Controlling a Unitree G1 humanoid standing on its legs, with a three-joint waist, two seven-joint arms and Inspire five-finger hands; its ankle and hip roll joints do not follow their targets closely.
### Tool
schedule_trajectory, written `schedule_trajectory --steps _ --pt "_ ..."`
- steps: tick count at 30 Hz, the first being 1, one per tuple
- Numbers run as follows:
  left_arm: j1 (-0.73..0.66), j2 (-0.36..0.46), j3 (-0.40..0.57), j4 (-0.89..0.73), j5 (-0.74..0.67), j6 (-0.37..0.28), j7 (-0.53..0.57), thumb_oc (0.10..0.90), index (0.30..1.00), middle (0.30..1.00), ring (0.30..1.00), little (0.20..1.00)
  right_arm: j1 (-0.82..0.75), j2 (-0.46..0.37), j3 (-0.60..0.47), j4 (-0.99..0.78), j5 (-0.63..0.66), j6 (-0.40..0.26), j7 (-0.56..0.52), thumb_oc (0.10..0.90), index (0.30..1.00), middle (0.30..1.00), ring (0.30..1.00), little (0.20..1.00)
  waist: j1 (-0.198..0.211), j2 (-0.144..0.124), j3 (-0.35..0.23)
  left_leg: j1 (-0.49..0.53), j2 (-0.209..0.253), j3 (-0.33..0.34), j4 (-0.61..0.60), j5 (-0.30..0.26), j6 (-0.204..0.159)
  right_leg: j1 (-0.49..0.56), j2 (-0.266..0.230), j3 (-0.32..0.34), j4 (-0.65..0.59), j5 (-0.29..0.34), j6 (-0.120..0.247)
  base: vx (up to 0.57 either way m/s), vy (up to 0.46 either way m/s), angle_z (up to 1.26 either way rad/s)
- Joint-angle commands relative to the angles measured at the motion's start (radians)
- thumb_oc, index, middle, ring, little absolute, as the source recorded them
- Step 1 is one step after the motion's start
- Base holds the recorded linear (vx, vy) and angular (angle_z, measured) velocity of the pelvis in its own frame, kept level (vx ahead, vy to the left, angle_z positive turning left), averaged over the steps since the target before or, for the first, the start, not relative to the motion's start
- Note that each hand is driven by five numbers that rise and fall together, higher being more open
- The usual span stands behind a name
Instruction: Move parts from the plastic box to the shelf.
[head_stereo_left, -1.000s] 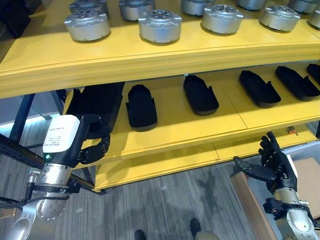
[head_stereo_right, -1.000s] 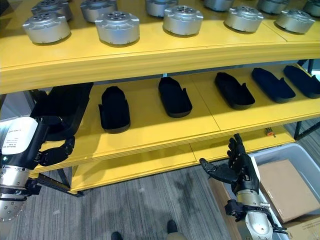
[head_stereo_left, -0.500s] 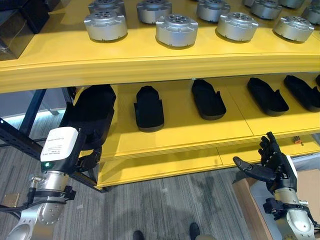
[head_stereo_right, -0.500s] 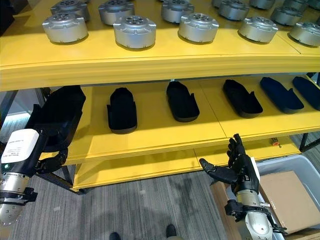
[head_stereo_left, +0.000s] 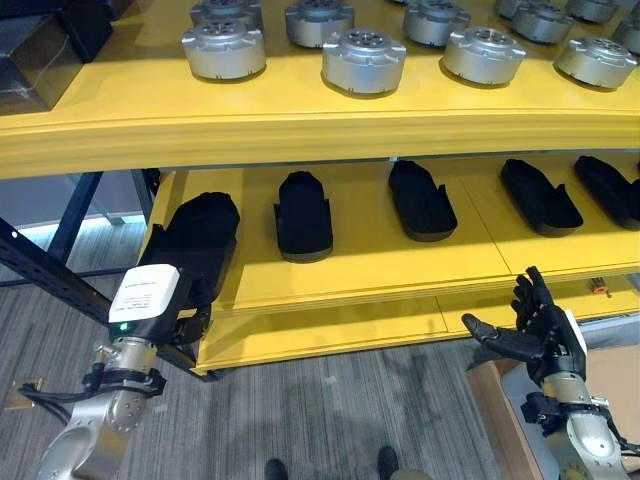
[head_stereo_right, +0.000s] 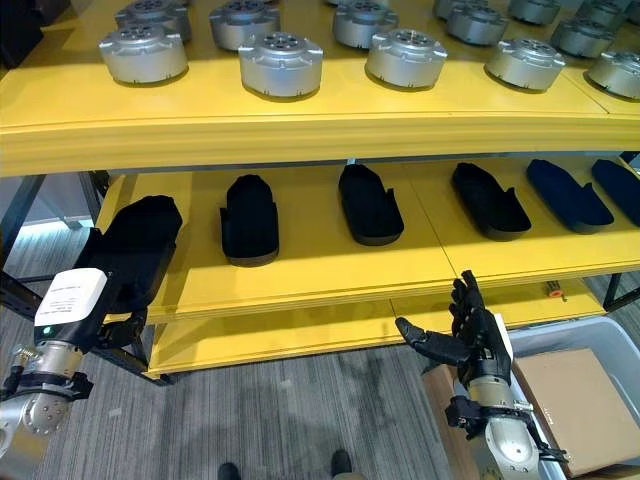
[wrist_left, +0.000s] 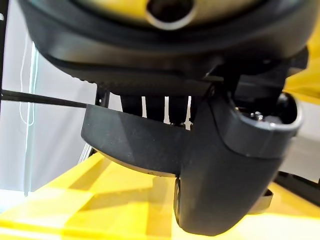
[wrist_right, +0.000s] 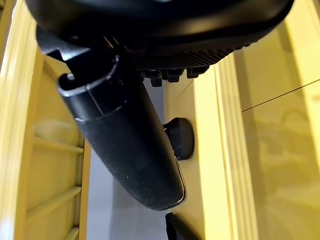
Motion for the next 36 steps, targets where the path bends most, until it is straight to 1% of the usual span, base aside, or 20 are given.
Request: schedule_trajectory --steps 1,2,3,4,5,6,11,14,18,19,21,22,25,29,30,32,36 --pt "-0.176 0.117 0.080 -0.013 0.031 0.001 0.143 0.400 0.300 0.300 0.300 0.300 -0.112 -0.057 -0.022 -0.036 -0.029 -0.102 -0.010 0.900 1.000 1.000 1.000 1.000 -0.024 -0.036 -0.010 -0.089 0.072 -0.040 0.191 -0.112 0.008 -0.012 -0.066 0.049 0.163 -0.113 0.036 -0.16 -0.019 0.22" --pt "-0.234 0.139 0.042 0.024 0.048 0.016 0.155 0.400 0.300 0.300 0.300 0.300 -0.132 -0.067 -0.017 -0.037 -0.025 -0.111 -0.015 0.900 1.000 1.000 1.000 1.000 -0.025 -0.032 0.012 -0.151 0.074 -0.067 0.254 -0.119 0.004 -0.047 -0.065 0.034 0.213 -0.131 0.030 -0.20 0.000 0.29" --pt "-0.275 0.149 0.021 0.044 0.044 0.026 0.163 0.400 0.300 0.300 0.300 0.300 -0.158 -0.077 -0.005 -0.041 -0.018 -0.114 -0.018 0.900 1.000 1.000 1.000 1.000 -0.028 -0.027 0.030 -0.189 0.075 -0.090 0.297 -0.132 0.010 -0.090 -0.061 0.035 0.270 -0.147 0.024 -0.20 0.000 0.45" --pt "-0.284 0.150 0.015 0.049 0.044 0.026 0.165 0.400 0.300 0.300 0.300 0.300 -0.160 -0.076 -0.007 -0.039 -0.018 -0.115 -0.019 0.900 1.000 1.000 1.000 1.000 -0.028 -0.025 0.026 -0.202 0.076 -0.094 0.305 -0.134 0.011 -0.101 -0.061 0.033 0.278 -0.150 0.023 -0.14 0.030 0.45" --pt "-0.315 0.167 -0.002 0.066 0.057 0.035 0.167 0.400 0.300 0.300 0.300 0.300 -0.180 -0.080 0.004 -0.040 -0.013 -0.117 -0.022 0.900 1.000 1.000 1.000 1.000 -0.024 -0.022 0.037 -0.225 0.075 -0.106 0.330 -0.145 0.016 -0.124 -0.061 0.031 0.310 -0.164 0.021 -0.07 0.018 0.34" --pt "-0.335 0.163 -0.016 0.077 0.052 0.038 0.167 0.400 0.300 0.300 0.300 0.300 -0.185 -0.081 0.006 -0.040 -0.015 -0.118 -0.025 0.900 1.000 1.000 1.000 1.000 -0.022 -0.022 0.042 -0.244 0.073 -0.116 0.353 -0.155 0.016 -0.134 -0.062 0.027 0.333 -0.179 0.020 -0.07 0.025 0.19" --pt "-0.397 0.174 -0.060 0.117 0.063 0.057 0.173 0.400 0.300 0.300 0.300 0.300 -0.192 -0.085 0.007 -0.041 -0.016 -0.123 -0.032 0.900 1.000 1.000 1.000 1.000 -0.018 -0.018 0.060 -0.292 0.062 -0.146 0.399 -0.166 0.020 -0.162 -0.068 0.011 0.388 -0.206 0.014 -0.03 0.011 0.13" --pt "-0.418 0.174 -0.071 0.139 0.067 0.067 0.177 0.400 0.300 0.300 0.300 0.300 -0.196 -0.085 0.012 -0.044 -0.015 -0.122 -0.031 0.900 1.000 1.000 1.000 1.000 -0.016 -0.018 0.063 -0.309 0.056 -0.159 0.410 -0.167 0.022 -0.172 -0.069 0.004 0.402 -0.215 0.010 -0.01 0.009 0.15" --pt "-0.450 0.180 -0.078 0.158 0.070 0.080 0.188 0.400 0.300 0.300 0.300 0.300 -0.202 -0.089 0.016 -0.040 -0.011 -0.123 -0.032 0.900 1.000 1.000 1.000 1.000 -0.009 -0.025 0.072 -0.332 0.053 -0.176 0.418 -0.164 0.023 -0.181 -0.069 -0.008 0.413 -0.225 0.006 -0.01 -0.008 0.18" --pt "-0.472 0.195 -0.089 0.172 0.072 0.086 0.186 0.400 0.300 0.300 0.300 0.300 -0.206 -0.095 0.014 -0.038 -0.010 -0.122 -0.035 0.900 1.000 1.000 1.000 1.000 -0.008 -0.028 0.074 -0.342 0.052 -0.182 0.421 -0.162 0.022 -0.183 -0.070 -0.016 0.417 -0.229 0.004 0.01 -0.003 0.12" --pt "-0.487 0.200 -0.100 0.182 0.073 0.089 0.188 0.400 0.300 0.300 0.300 0.300 -0.210 -0.096 0.016 -0.039 -0.009 -0.122 -0.035 0.900 1.000 1.000 1.000 1.000 -0.008 -0.029 0.074 -0.345 0.050 -0.183 0.421 -0.162 0.022 -0.186 -0.069 -0.017 0.419 -0.231 0.003 0.01 0.005 0.09" --pt "-0.517 0.209 -0.121 0.201 0.074 0.094 0.187 0.400 0.300 0.300 0.300 0.300 -0.214 -0.099 0.019 -0.038 -0.006 -0.124 -0.033 0.900 1.000 1.000 1.000 1.000 -0.009 -0.030 0.077 -0.353 0.050 -0.188 0.430 -0.165 0.023 -0.190 -0.070 -0.018 0.425 -0.232 0.004 0.01 0.013 0.04" --pt "-0.562 0.224 -0.156 0.229 0.080 0.099 0.184 0.400 0.300 0.300 0.300 0.300 -0.220 -0.106 0.025 -0.036 -0.005 -0.124 -0.030 0.900 1.000 1.000 1.000 1.000 -0.012 -0.032 0.080 -0.361 0.050 -0.191 0.439 -0.169 0.024 -0.193 -0.071 -0.022 0.428 -0.235 0.003 0.01 0.005 0.03" --pt "-0.567 0.224 -0.160 0.232 0.079 0.099 0.185 0.400 0.300 0.300 0.300 0.300 -0.220 -0.105 0.023 -0.036 -0.004 -0.124 -0.030 0.900 1.000 1.000 1.000 1.000 -0.011 -0.032 0.081 -0.362 0.051 -0.192 0.440 -0.169 0.024 -0.193 -0.071 -0.023 0.428 -0.235 0.003 0.01 0.007 0.01" --pt "-0.605 0.248 -0.187 0.237 0.087 0.098 0.180 0.400 0.300 0.300 0.300 0.300 -0.220 -0.109 0.031 -0.041 0.002 -0.127 -0.026 0.900 1.000 1.000 1.000 1.000 -0.019 -0.034 0.081 -0.368 0.052 -0.192 0.447 -0.174 0.026 -0.195 -0.071 -0.023 0.425 -0.234 0.004 0.05 0.033 -0.01" --pt "-0.623 0.251 -0.203 0.244 0.087 0.098 0.181 0.400 0.300 0.300 0.300 0.300 -0.218 -0.106 0.028 -0.041 0.002 -0.127 -0.025 0.900 1.000 1.000 1.000 1.000 -0.016 -0.035 0.080 -0.371 0.053 -0.190 0.451 -0.177 0.027 -0.198 -0.071 -0.023 0.423 -0.233 0.004 0.02 0.017 0.00" --pt "-0.670 0.255 -0.234 0.269 0.091 0.109 0.174 0.400 0.300 0.300 0.300 0.300 -0.214 -0.108 0.034 -0.042 0.001 -0.123 -0.017 0.900 1.000 1.000 1.000 1.000 -0.023 -0.033 0.076 -0.372 0.054 -0.181 0.448 -0.180 0.028 -0.201 -0.069 -0.015 0.406 -0.227 0.007 0.01 0.022 -0.02"
